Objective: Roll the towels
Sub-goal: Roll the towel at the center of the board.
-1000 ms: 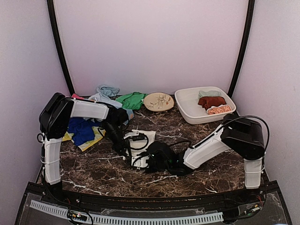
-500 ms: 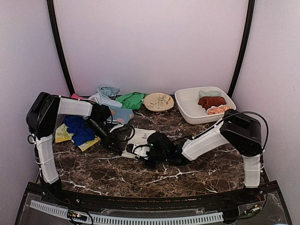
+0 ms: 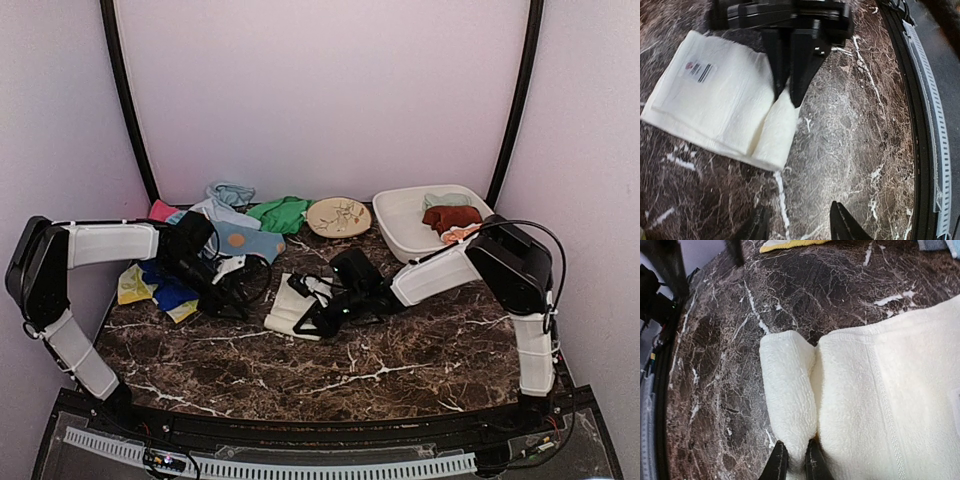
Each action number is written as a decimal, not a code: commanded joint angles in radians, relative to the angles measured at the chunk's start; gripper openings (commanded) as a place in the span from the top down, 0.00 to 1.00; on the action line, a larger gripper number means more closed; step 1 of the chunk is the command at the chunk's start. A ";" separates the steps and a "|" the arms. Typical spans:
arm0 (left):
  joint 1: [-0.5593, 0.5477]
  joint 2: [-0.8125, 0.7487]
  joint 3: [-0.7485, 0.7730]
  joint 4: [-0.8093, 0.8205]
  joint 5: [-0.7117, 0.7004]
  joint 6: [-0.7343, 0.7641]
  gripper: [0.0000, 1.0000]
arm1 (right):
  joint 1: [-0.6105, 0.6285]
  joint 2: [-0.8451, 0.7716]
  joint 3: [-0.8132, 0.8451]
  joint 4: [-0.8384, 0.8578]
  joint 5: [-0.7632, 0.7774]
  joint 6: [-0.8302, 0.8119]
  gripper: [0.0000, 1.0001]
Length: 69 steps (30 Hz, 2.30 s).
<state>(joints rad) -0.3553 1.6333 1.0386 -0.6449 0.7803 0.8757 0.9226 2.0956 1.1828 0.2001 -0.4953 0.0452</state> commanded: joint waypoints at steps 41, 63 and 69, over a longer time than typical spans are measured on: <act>-0.181 0.384 0.238 -0.156 0.036 -0.068 1.00 | -0.093 -0.227 -0.282 0.258 0.076 0.277 0.59; -0.167 0.645 0.542 -0.426 -0.032 -0.106 1.00 | 0.331 -0.143 -0.215 0.264 0.825 -0.803 0.56; -0.167 0.656 0.563 -0.446 -0.066 -0.098 1.00 | 0.284 -0.059 -0.137 0.242 0.773 -0.836 0.57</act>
<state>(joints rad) -0.5201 2.2574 1.5887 -1.0580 0.8146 0.7769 1.2392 2.0029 0.9920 0.4294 0.2871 -0.7212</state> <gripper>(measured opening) 0.088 0.431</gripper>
